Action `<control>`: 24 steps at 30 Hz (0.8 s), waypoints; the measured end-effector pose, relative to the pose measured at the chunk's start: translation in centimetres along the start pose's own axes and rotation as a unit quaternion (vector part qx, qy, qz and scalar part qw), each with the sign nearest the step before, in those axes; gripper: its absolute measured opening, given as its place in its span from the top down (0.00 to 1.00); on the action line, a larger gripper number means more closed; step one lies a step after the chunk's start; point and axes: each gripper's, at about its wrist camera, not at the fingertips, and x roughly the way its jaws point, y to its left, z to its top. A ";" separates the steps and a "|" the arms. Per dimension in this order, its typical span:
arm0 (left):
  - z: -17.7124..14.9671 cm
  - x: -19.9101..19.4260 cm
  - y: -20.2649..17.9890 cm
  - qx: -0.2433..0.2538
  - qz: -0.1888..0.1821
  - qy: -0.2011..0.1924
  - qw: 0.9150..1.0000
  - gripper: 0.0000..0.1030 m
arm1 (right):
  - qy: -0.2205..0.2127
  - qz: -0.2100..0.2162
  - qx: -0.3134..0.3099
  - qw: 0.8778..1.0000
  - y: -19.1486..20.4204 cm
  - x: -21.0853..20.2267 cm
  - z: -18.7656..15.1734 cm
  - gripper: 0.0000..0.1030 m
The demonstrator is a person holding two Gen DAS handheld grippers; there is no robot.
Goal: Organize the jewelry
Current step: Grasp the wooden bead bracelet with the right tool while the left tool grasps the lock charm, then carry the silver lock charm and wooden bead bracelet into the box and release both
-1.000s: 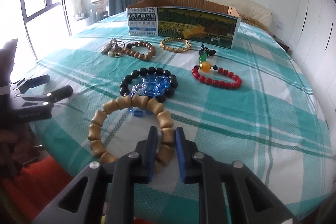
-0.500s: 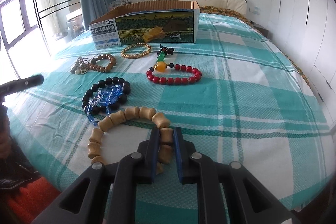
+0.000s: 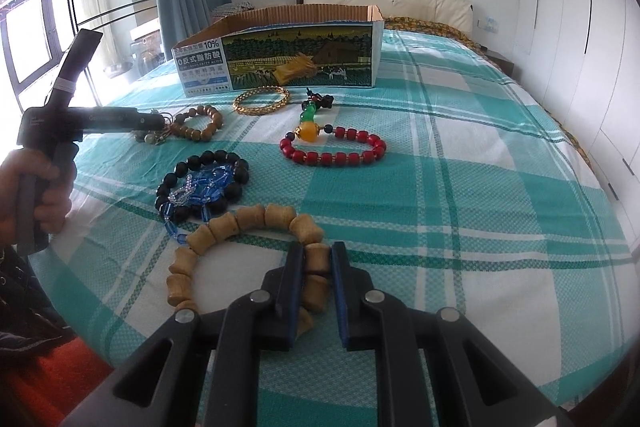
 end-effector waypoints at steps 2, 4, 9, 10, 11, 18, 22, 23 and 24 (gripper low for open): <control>0.0 -0.3 0.2 0.000 -0.014 0.001 1.000 0.70 | 0.001 0.002 0.002 1.000 0.0 0.0 0.0 0.86; -0.5 -0.8 0.3 -0.006 -0.016 0.002 1.000 0.71 | 0.005 0.005 0.007 1.000 -0.1 -0.1 0.1 0.86; -2.4 -4.2 0.0 -0.019 -0.026 -0.012 0.999 0.71 | 0.005 0.012 0.035 0.999 -1.1 -0.9 0.3 0.86; -2.7 -5.0 -0.2 -0.020 -0.028 -0.016 0.999 0.71 | 0.000 0.013 0.039 0.999 -1.3 -1.2 0.4 0.86; -2.9 -5.7 -0.4 -0.020 -0.030 -0.021 0.999 0.71 | -0.004 0.015 0.042 0.999 -1.4 -1.6 0.7 0.86; -2.5 -10.4 -1.1 -0.031 -0.041 -0.059 0.997 0.71 | -0.051 0.029 0.045 0.997 -1.5 -5.2 3.7 0.86; -1.1 -12.2 -1.3 -0.037 -0.045 -0.079 0.995 0.71 | -0.078 0.041 0.044 0.995 -1.2 -6.8 5.9 0.86; -0.6 -12.4 -1.3 -0.037 -0.048 -0.080 0.995 0.71 | -0.083 0.046 0.044 0.995 -1.2 -7.1 6.5 0.86; -0.2 -12.7 -1.3 -0.036 -0.050 -0.081 0.995 0.71 | -0.086 0.051 0.043 0.994 -1.2 -7.3 7.0 0.86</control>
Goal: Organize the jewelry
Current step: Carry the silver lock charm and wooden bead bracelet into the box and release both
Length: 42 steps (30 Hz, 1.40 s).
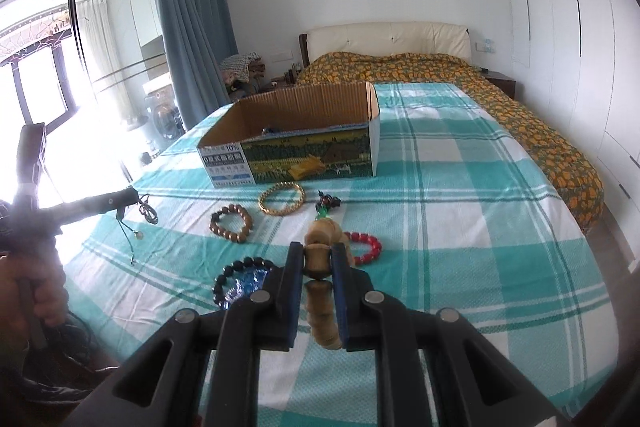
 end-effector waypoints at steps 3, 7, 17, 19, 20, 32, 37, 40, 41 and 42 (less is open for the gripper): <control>1.5 -0.2 -0.3 0.006 -0.005 -0.004 1.000 0.71 | -0.009 0.015 -0.011 1.000 0.4 -0.1 1.9 0.86; 3.4 0.0 -0.7 0.016 -0.008 -0.010 1.000 0.71 | -0.015 0.031 -0.039 0.999 1.0 0.6 4.8 0.86; 9.7 2.3 -1.5 0.030 -0.011 -0.023 0.999 0.71 | -0.034 0.059 -0.074 0.995 2.3 4.5 13.1 0.86; 11.2 3.6 -1.5 0.028 -0.013 -0.021 0.999 0.71 | -0.032 0.065 -0.072 0.995 2.3 6.2 14.8 0.86; 11.9 4.3 -1.5 0.027 -0.015 -0.018 0.999 0.71 | -0.029 0.069 -0.070 0.995 2.3 7.1 15.6 0.86; 15.5 15.9 -1.0 0.027 0.012 0.054 0.998 0.71 | 0.075 0.112 -0.022 0.991 1.8 22.5 19.8 0.86; 15.9 18.9 -0.8 0.030 0.026 0.076 0.996 0.70 | 0.110 0.092 -0.011 0.990 0.6 27.1 19.9 0.85; 15.8 19.4 -1.1 0.042 0.051 0.075 0.995 0.51 | 0.104 0.033 -0.016 0.994 -0.6 27.6 20.3 0.57; 15.7 19.0 -1.1 0.046 0.058 0.069 0.995 0.36 | 0.095 0.017 -0.015 0.995 -1.0 27.1 20.6 0.49; 15.6 18.6 -1.1 0.048 0.063 0.059 0.995 0.30 | 0.083 0.006 -0.013 0.996 -1.3 26.3 20.6 0.46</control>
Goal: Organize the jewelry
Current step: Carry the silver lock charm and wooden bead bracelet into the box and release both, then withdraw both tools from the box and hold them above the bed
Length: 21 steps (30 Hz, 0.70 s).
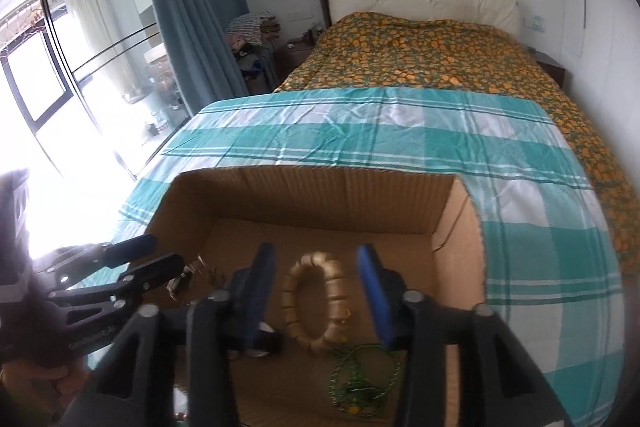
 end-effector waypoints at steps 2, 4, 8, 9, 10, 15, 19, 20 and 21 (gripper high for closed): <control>-0.6 -1.2 0.1 0.002 0.007 -0.017 1.000 0.20 | -0.012 -0.007 0.002 1.000 -0.3 -1.7 -0.4 0.46; -1.2 -2.4 0.2 0.005 0.005 -0.026 1.000 0.16 | -0.021 -0.010 -0.005 1.000 -0.3 -3.3 -1.1 0.46; -3.6 -6.2 0.2 0.016 -0.008 -0.047 0.999 0.05 | -0.019 -0.020 -0.027 0.999 0.8 -6.7 -3.9 0.40; -4.2 -7.2 0.3 0.020 -0.011 -0.052 0.998 0.05 | -0.019 -0.022 -0.032 0.999 1.0 -7.7 -4.9 0.38; -4.9 -8.2 0.4 0.023 -0.011 -0.055 0.998 0.05 | -0.019 -0.025 -0.038 0.999 1.2 -8.7 -6.0 0.38; -8.4 -13.9 1.5 0.026 0.005 -0.074 0.997 0.04 | -0.020 -0.064 -0.060 0.996 1.5 -13.4 -11.9 0.35; -11.3 -18.3 3.2 0.020 0.035 -0.082 0.996 0.03 | -0.003 -0.096 -0.057 0.994 0.8 -16.1 -16.6 0.35; -12.0 -19.2 3.4 0.019 0.041 -0.083 0.996 0.02 | 0.002 -0.101 -0.054 0.993 0.5 -16.5 -17.6 0.35; -12.8 -20.1 3.7 0.018 0.046 -0.084 0.995 0.02 | 0.005 -0.106 -0.051 0.993 0.2 -17.1 -18.7 0.35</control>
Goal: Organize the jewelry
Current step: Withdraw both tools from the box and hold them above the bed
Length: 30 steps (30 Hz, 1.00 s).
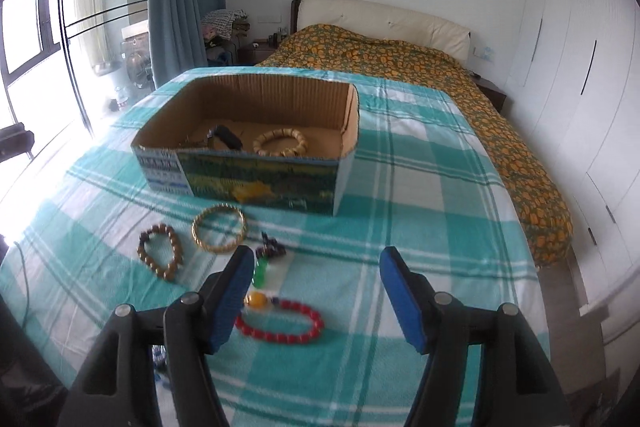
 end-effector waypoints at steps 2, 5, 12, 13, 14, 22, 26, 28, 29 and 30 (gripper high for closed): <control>-1.5 -1.6 0.3 -0.004 0.007 0.003 1.000 0.01 | 0.007 -0.008 0.013 1.000 -0.7 -0.8 -2.3 0.35; -4.3 -2.1 0.0 -0.017 -0.001 0.019 1.000 0.01 | 0.017 -0.010 0.033 0.999 -1.4 -1.4 -5.5 0.29; -11.4 2.1 -1.6 -0.068 -0.036 0.086 0.993 0.01 | 0.031 -0.016 0.066 0.997 -2.3 -0.4 -11.9 0.24; -12.1 2.5 -1.9 -0.068 -0.037 0.086 0.993 0.01 | 0.032 -0.016 0.070 0.997 -2.2 -0.3 -12.4 0.24; -12.5 3.1 -2.2 -0.064 -0.034 0.087 0.994 0.01 | 0.031 -0.014 0.072 0.997 -2.1 -0.2 -12.8 0.24; -14.7 6.0 -2.3 -0.056 -0.003 0.101 0.993 0.01 | 0.030 -0.001 0.094 0.995 -1.2 0.6 -14.0 0.24; -15.5 6.4 -2.3 -0.056 0.002 0.108 0.993 0.01 | 0.028 -0.008 0.090 0.996 -1.0 0.8 -13.9 0.24; -15.7 6.4 -2.6 -0.042 0.010 0.110 0.993 0.01 | 0.028 -0.014 0.084 0.996 -0.8 1.0 -13.8 0.23; -15.8 6.4 -2.8 -0.036 0.014 0.110 0.993 0.01 | 0.028 -0.019 0.080 0.996 -0.6 1.0 -13.8 0.23; -15.9 6.4 -3.0 -0.031 0.019 0.110 0.993 0.00 | 0.028 -0.025 0.076 0.996 -0.4 1.1 -13.8 0.23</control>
